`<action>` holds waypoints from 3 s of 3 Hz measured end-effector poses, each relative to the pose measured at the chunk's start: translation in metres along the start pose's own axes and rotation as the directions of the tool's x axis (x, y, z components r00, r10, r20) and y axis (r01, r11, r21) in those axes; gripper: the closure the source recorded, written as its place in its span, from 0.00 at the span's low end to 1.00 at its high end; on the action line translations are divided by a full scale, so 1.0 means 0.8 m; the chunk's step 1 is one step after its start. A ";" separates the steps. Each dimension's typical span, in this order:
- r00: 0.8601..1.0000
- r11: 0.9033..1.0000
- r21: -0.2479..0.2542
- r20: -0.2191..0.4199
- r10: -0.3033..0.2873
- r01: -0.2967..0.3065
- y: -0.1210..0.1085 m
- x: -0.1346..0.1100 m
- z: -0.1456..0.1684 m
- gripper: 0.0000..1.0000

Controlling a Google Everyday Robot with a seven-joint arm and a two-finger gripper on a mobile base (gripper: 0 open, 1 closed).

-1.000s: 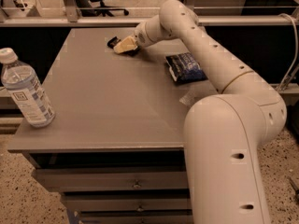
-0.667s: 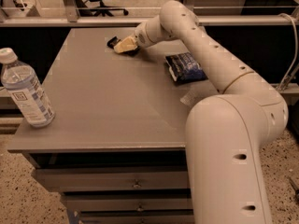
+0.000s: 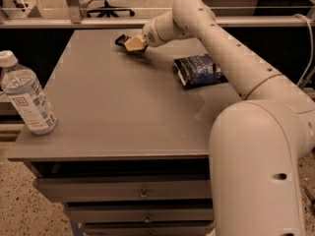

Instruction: Move rxbar chocolate near blue plastic bottle

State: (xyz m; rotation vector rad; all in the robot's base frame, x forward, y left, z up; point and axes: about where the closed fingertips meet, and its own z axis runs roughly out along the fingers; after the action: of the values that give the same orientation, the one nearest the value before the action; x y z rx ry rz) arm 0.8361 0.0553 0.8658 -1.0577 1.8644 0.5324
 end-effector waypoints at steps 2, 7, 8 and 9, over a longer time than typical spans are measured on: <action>0.994 0.989 -0.105 0.004 -0.105 0.105 0.071 -0.004 -0.075 1.00; 0.974 0.917 -0.329 0.086 -0.209 0.226 0.233 0.017 -0.096 1.00; 0.973 0.900 -0.369 0.100 -0.209 0.231 0.267 0.017 -0.090 1.00; 0.974 0.887 -0.403 0.102 -0.201 0.225 0.291 0.022 -0.082 1.00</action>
Offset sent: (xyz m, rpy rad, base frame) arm -0.1415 -0.0216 0.0365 -0.0799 -0.0444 0.2568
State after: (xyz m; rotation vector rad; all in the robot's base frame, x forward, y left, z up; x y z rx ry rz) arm 0.6043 0.1273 0.8698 -1.4898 1.5912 0.8406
